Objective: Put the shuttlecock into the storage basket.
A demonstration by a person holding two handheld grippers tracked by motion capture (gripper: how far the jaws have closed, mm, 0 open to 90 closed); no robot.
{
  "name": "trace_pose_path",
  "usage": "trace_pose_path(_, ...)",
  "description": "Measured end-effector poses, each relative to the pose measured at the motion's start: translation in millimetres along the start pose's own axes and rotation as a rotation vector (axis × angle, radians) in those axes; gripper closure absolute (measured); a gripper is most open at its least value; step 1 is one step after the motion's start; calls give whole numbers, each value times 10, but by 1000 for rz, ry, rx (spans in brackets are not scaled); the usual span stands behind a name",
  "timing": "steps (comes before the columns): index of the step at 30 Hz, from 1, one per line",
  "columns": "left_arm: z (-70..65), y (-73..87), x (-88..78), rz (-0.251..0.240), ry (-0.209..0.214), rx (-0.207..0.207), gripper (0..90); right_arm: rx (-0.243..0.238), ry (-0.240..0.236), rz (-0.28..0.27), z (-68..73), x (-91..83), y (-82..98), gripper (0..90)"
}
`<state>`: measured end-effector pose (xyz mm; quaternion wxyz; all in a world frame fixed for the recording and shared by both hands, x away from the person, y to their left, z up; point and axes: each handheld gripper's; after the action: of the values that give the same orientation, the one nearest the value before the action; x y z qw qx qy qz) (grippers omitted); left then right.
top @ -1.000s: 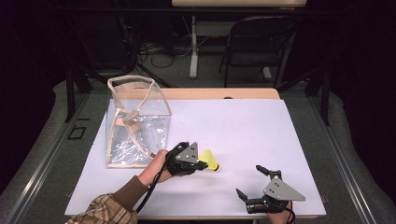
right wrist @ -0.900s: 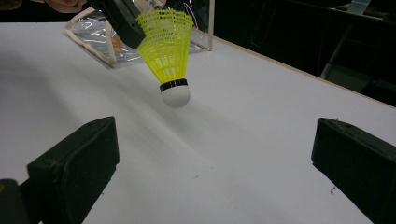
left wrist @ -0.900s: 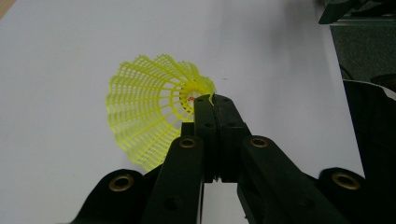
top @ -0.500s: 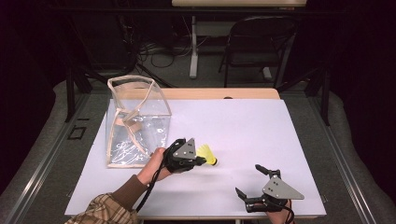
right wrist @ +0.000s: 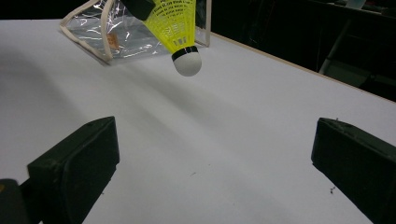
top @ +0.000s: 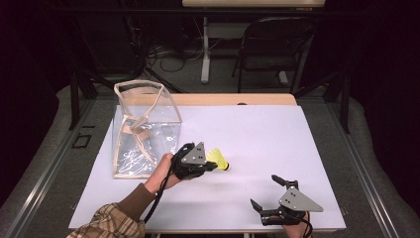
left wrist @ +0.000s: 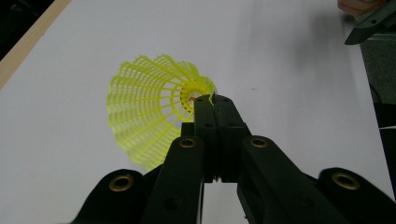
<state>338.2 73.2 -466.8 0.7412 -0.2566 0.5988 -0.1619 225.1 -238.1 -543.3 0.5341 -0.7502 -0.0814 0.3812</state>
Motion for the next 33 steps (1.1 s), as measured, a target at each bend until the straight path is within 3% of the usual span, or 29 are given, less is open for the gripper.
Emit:
trace_pose_path(26,99,-80,-223,-33,-62,4,899,-5,1,3,18,-6,-2,7)
trace_pose_path(33,152,-75,-277,-44,-80,-12,898,-6,1,3,19,-5,-3,7)
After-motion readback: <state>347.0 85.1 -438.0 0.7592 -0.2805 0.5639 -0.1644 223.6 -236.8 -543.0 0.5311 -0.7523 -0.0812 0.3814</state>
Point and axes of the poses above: each handheld gripper's, and its own axes: x roughly forward along the jaws, y roughly out of its underside, z roughly to its left, and after that the axes turned 13 degrees about z, right-handed
